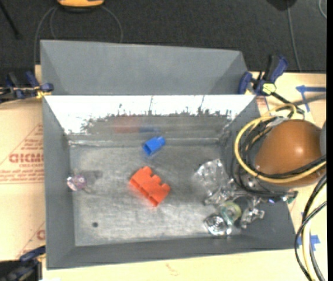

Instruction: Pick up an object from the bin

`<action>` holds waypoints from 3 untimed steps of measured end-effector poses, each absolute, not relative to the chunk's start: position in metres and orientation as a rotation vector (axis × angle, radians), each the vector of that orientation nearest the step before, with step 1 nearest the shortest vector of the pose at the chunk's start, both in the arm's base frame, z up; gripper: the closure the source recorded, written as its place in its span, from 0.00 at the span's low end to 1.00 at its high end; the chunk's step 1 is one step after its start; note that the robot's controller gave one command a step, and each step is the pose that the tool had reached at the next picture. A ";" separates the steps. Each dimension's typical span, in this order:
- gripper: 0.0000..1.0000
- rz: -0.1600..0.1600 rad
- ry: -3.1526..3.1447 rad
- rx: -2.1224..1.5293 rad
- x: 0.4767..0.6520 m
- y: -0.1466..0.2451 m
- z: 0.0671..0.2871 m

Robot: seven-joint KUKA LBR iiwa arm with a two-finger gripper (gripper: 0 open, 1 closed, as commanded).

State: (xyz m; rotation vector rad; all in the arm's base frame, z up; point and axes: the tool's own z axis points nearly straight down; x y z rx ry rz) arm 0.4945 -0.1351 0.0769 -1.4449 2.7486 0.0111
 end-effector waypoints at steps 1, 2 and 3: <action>0.00 -0.008 2.574 -1.784 0.496 -0.111 0.074; 1.00 -0.011 2.569 -1.789 0.497 -0.111 0.075; 1.00 -0.020 2.228 -2.213 0.482 -0.059 0.074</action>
Offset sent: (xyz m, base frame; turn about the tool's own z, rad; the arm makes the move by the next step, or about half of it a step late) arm -0.0024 0.0232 -0.0069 -0.2474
